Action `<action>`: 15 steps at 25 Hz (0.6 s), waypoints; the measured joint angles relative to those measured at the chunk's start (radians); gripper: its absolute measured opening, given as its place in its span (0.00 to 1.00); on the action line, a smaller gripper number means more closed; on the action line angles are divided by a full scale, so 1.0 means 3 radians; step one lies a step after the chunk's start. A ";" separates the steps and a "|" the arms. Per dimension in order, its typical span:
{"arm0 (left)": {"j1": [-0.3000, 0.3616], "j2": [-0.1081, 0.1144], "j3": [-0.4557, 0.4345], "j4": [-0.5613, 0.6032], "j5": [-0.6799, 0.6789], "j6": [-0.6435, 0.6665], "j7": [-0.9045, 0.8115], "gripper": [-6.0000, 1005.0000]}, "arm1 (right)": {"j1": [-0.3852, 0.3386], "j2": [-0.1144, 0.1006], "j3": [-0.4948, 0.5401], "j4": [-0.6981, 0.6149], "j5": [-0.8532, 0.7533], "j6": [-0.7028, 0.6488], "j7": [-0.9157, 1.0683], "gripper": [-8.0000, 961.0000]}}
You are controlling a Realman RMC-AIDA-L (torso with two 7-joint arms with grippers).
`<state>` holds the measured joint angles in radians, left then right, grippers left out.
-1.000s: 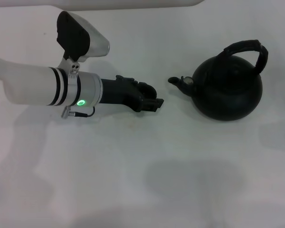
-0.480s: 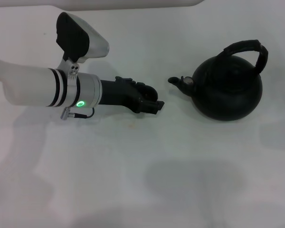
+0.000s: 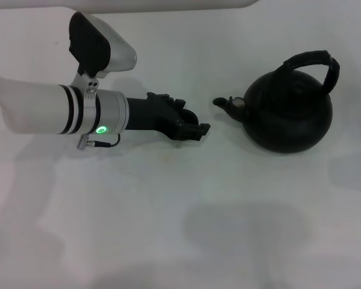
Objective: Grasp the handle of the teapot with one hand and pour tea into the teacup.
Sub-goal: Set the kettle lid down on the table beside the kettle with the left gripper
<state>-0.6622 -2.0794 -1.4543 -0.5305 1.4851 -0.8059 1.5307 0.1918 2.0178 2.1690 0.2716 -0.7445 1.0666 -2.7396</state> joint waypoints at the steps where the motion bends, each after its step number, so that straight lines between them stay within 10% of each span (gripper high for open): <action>1: 0.0034 0.0003 0.0000 -0.0054 0.0001 -0.0003 0.0000 0.86 | 0.0000 -0.0001 0.0000 0.0000 0.0000 0.0000 0.0000 0.41; 9: 0.0363 0.0022 -0.0005 -0.0510 0.0011 -0.0023 0.0019 0.86 | -0.0014 -0.0008 0.0012 0.0000 0.0002 -0.0002 0.0000 0.41; 15: 0.0996 0.0027 -0.0184 -0.1232 0.0072 -0.0032 0.0231 0.86 | -0.0068 -0.0025 0.0020 0.0028 -0.0002 0.0004 0.0029 0.41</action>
<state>-0.3635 -2.0713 -1.5094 -0.9000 1.5067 -0.8154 1.6001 0.1713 2.0103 2.1750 0.2800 -0.7452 1.0678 -2.7309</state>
